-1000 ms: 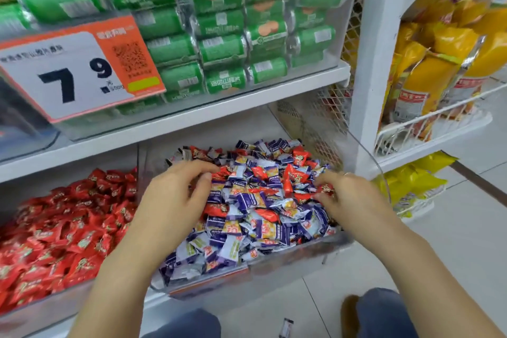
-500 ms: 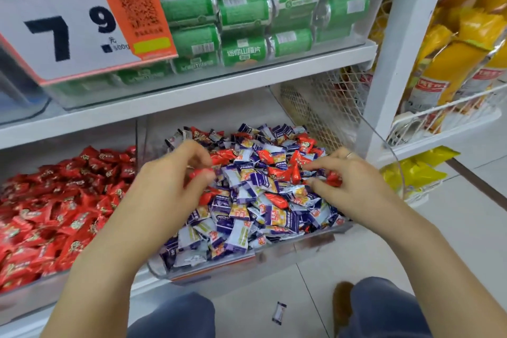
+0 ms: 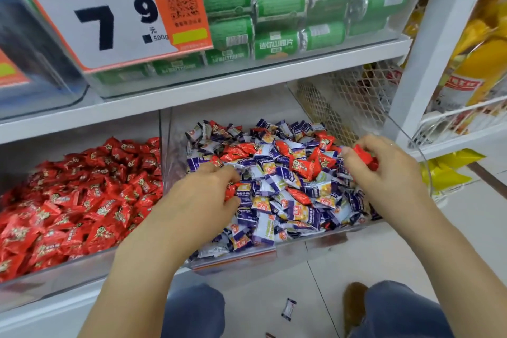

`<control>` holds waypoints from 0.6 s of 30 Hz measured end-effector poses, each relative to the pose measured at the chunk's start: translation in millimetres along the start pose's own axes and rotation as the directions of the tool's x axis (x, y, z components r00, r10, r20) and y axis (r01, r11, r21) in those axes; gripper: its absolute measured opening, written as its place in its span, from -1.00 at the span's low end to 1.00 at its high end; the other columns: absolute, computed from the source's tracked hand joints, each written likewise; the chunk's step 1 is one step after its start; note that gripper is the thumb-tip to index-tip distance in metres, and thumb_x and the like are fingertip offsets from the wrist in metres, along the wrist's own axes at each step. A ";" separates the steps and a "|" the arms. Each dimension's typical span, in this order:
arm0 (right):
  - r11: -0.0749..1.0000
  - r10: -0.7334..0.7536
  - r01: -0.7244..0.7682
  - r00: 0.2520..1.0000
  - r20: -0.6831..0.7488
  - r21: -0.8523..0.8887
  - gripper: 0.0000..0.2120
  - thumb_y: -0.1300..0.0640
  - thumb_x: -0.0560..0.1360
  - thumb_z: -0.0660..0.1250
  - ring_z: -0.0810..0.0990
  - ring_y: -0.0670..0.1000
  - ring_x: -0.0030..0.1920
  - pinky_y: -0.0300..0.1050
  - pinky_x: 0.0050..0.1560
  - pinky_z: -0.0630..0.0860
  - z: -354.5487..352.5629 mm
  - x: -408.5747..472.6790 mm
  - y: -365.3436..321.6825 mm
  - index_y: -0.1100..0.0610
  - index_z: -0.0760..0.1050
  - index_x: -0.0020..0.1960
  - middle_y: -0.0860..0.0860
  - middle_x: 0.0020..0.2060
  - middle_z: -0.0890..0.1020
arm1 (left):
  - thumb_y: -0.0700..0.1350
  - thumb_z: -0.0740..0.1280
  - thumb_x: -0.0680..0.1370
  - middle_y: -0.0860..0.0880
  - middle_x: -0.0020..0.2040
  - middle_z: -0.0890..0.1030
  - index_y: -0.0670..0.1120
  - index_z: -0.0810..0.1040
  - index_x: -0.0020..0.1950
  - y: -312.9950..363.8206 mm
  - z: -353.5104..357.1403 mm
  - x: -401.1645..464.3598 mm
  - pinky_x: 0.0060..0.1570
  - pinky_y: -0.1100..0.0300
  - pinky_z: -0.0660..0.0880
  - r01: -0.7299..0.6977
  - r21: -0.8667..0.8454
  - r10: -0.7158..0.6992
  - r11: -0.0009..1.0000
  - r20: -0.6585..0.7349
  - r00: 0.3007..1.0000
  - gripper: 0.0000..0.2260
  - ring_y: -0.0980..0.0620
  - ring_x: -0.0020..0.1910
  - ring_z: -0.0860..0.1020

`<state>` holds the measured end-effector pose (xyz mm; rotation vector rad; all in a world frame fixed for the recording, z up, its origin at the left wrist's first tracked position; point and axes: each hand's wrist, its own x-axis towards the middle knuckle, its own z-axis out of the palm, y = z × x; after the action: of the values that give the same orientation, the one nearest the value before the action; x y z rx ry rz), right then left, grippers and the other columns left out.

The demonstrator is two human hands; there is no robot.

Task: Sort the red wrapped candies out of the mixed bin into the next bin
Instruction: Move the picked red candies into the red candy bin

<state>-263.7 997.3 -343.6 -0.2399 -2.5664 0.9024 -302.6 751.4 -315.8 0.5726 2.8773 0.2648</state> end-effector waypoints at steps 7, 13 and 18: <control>0.985 -0.091 0.047 0.957 0.275 0.164 -0.89 0.13 0.42 0.29 0.43 -0.11 -0.41 -0.28 -0.33 0.32 7.6 -12.8 -28.8 -0.08 0.42 -0.18 -0.08 -0.42 0.50 | -0.14 0.15 0.56 0.07 -0.10 0.51 0.05 0.32 0.08 0.2 -9.7 -1.8 -0.18 0.10 0.39 0.000 -0.147 -0.023 0.989 -0.151 0.988 -0.86 0.03 -0.16 0.50; 0.974 -0.086 0.169 0.895 0.437 -0.154 -0.59 -0.43 0.31 0.14 0.48 -0.16 -0.35 -0.21 -0.32 0.39 5.5 -10.7 -38.7 -0.20 0.57 -0.13 -0.11 -0.41 0.55 | -0.21 0.10 0.60 0.02 -0.03 0.38 0.03 0.47 0.16 0.5 -12.1 0.2 -0.22 0.17 0.28 -0.015 -0.090 -0.022 0.996 -0.392 0.920 -0.75 -0.05 -0.17 0.45; 0.928 -0.075 0.229 0.886 0.457 -0.293 -0.64 -0.35 0.43 0.22 0.55 -0.10 0.04 -0.16 -0.06 0.49 11.1 -11.2 -37.0 -0.22 0.55 0.11 -0.18 0.02 0.62 | -0.28 0.17 0.56 -0.13 0.10 0.42 -0.07 0.53 0.21 -3.1 -2.7 16.0 -0.22 0.08 0.35 0.122 -0.056 -0.134 0.991 -0.414 0.900 -0.71 -0.17 -0.16 0.47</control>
<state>-259.3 959.0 -331.7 0.0897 -3.1044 0.4853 -318.8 754.6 -316.4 0.3511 3.2982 0.4584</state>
